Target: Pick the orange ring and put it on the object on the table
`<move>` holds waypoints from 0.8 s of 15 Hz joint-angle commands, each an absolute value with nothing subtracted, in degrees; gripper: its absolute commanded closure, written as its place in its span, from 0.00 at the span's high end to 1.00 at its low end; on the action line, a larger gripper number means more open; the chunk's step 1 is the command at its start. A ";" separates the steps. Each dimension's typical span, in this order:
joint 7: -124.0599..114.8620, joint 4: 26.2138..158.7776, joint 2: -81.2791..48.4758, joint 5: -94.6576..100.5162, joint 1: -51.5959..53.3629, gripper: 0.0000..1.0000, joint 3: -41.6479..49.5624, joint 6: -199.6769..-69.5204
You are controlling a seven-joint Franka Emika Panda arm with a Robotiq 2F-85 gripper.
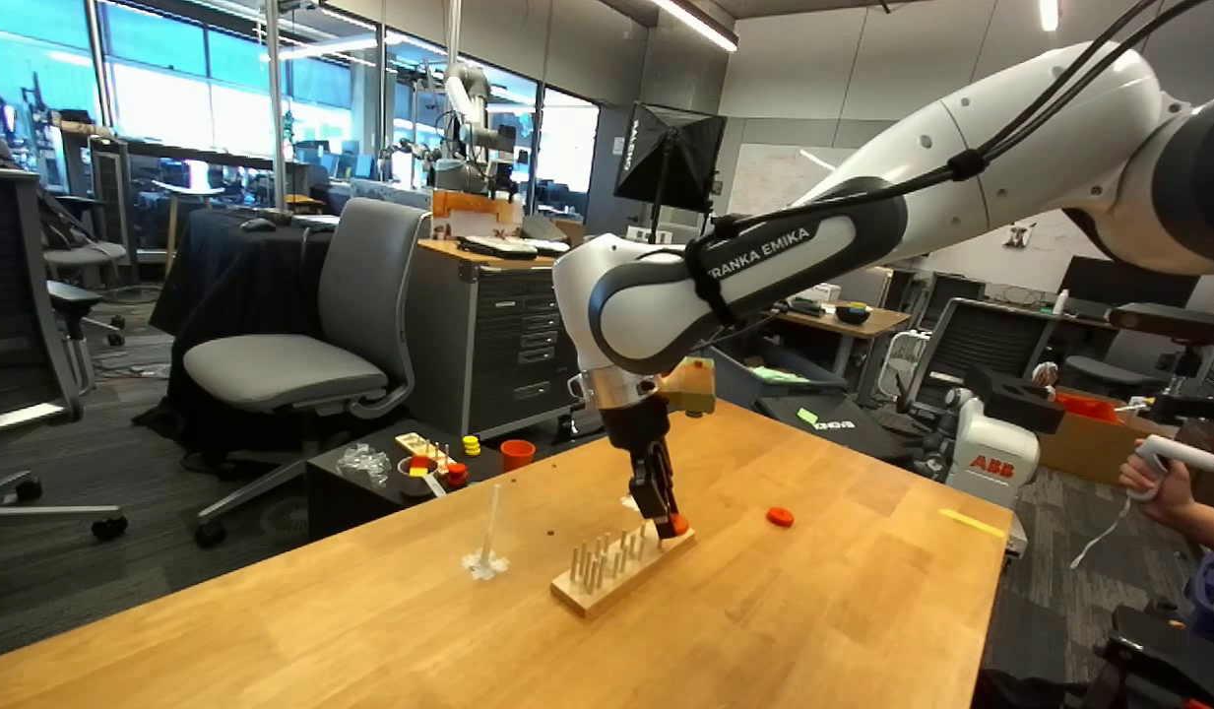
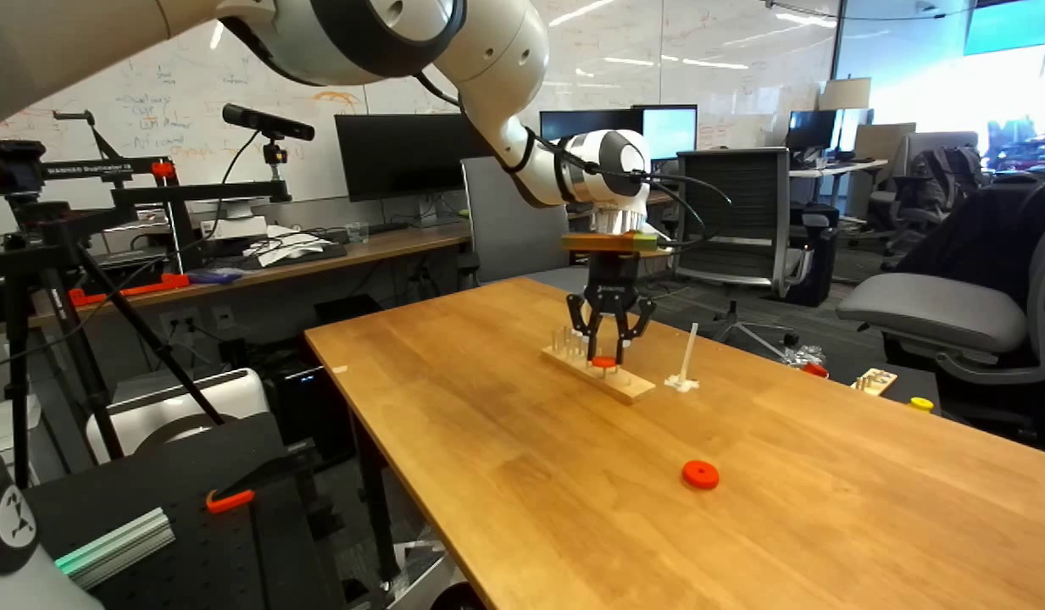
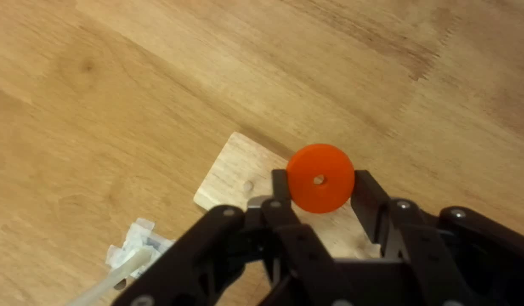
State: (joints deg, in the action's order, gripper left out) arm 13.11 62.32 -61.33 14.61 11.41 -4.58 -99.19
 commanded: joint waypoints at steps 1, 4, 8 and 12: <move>13.64 56.96 -64.43 14.35 12.34 0.17 -3.99 -96.28; 13.81 56.13 -64.83 14.33 12.37 0.17 -3.99 -96.28; 13.85 56.01 -64.63 14.32 12.44 0.17 -4.03 -96.56; 13.87 55.00 -65.28 14.37 12.70 0.17 -3.97 -96.23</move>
State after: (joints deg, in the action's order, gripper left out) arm 13.16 58.94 -63.37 14.61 11.83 -4.56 -98.57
